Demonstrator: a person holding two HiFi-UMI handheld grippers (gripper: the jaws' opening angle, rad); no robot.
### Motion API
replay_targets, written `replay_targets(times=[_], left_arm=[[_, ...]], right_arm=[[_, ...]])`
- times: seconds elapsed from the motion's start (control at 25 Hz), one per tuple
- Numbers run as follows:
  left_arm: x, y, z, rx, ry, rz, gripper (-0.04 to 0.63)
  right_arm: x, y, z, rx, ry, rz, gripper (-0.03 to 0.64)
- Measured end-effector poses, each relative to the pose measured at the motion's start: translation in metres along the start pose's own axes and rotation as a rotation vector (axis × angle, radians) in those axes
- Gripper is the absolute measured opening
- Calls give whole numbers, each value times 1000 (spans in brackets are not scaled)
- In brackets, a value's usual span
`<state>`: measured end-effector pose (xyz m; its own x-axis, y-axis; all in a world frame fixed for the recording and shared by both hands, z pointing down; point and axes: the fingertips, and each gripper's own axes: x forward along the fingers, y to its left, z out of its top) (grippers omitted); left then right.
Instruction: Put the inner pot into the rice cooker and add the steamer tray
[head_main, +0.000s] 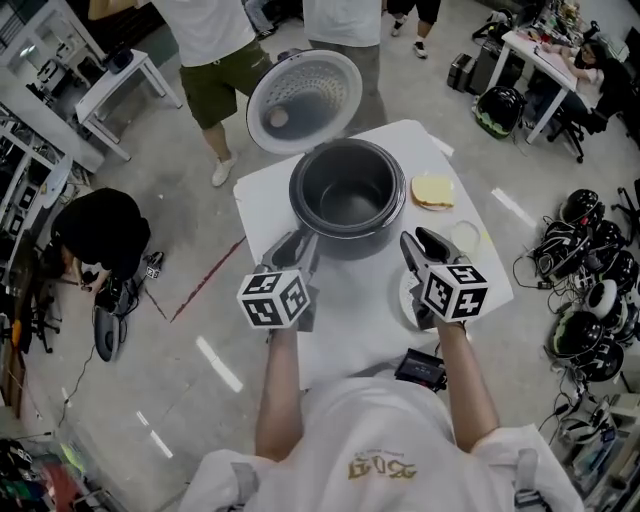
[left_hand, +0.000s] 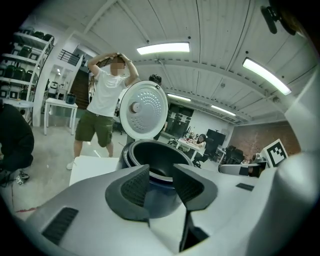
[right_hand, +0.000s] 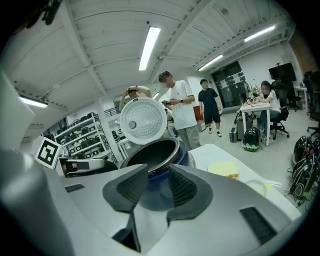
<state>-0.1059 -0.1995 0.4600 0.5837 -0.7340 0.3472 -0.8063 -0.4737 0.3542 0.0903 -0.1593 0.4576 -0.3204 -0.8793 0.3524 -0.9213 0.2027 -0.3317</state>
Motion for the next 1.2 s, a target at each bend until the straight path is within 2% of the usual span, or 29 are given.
replay_targets(times=[0.2, 0.36, 0.76, 1.08, 1.2], left_arm=[[-23, -12, -12, -10, -2, -25, 164], [-36, -36, -27, -34, 5, -76, 164], [-55, -88, -69, 12, 35, -148, 175], [-24, -99, -93, -19, 88, -120, 174], [-6, -101, -103, -53, 111, -96, 169]], right_arm=[[-28, 15, -14, -7, 1, -3, 143], [-58, 16, -29, 18, 4, -17, 149], [-118, 4, -61, 59, -1, -46, 153], [-119, -38, -84, 87, 78, -48, 163], [-116, -59, -87, 64, 116, -49, 167]])
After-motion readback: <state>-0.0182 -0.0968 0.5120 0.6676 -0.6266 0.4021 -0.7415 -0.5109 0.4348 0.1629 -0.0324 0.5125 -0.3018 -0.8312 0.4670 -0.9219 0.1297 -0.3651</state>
